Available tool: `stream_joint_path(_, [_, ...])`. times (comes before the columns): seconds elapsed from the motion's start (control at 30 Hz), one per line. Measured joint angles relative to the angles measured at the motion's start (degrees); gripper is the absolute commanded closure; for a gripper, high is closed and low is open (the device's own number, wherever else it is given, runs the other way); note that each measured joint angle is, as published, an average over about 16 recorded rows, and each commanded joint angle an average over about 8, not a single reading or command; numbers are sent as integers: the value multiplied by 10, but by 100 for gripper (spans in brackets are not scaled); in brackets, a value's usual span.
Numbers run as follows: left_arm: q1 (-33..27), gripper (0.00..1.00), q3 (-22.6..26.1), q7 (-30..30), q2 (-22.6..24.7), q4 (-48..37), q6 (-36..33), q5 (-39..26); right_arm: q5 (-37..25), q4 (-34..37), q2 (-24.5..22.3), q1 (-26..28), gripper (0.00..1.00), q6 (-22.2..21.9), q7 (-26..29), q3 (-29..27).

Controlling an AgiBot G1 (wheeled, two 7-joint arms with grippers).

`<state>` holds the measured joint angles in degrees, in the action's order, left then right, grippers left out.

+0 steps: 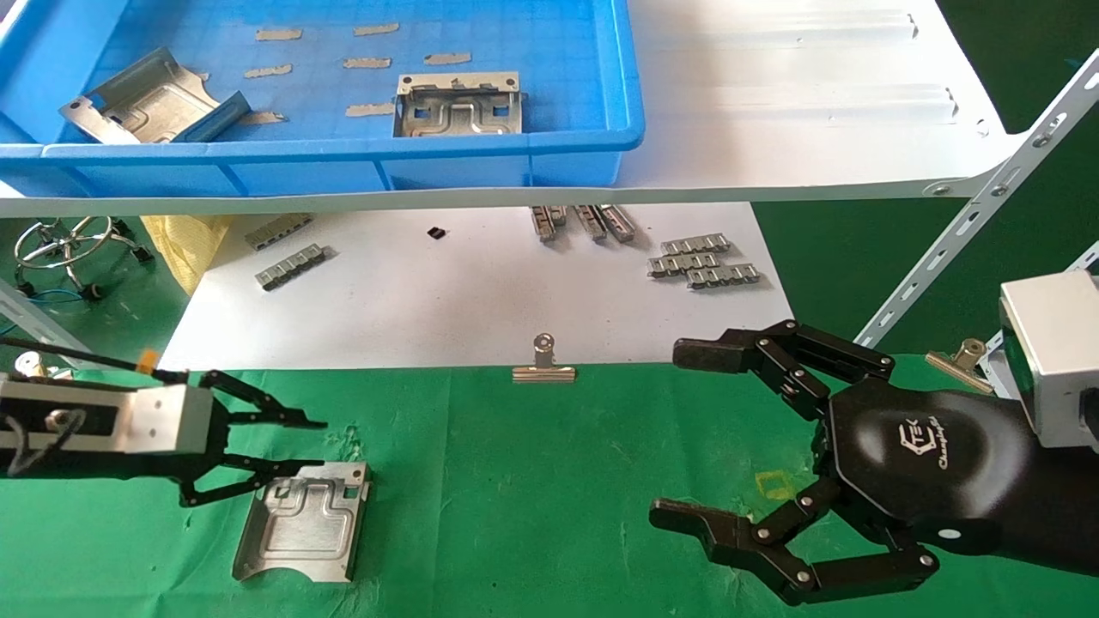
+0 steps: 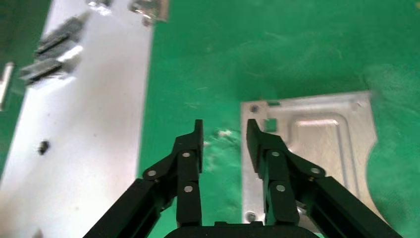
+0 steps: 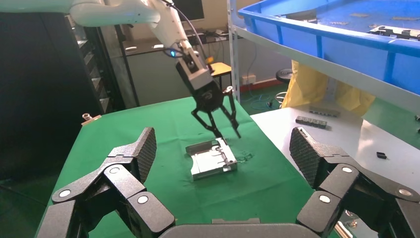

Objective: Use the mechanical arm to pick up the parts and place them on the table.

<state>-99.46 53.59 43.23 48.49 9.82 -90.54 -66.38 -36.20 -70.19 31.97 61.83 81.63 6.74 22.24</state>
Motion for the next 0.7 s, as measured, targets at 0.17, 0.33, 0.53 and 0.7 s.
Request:
stream_joint_path(0.17, [7, 0, -18, -38, -5, -19, -5, 41, 0, 0, 0, 0, 0, 0, 0, 0])
stream_joint_path(0.33, [28, 0, -43, -101, -13, -31, -8, 94, 0, 0, 0, 0, 0, 0, 0, 0])
stream_joint_path(0.53, [60, 0, -69, -161, -19, -38, -11, 149, 0, 0, 0, 0, 0, 0, 0, 0])
stream_joint_path(0.7, [74, 0, -78, -181, -20, -40, -12, 168, 0, 0, 0, 0, 0, 0, 0, 0])
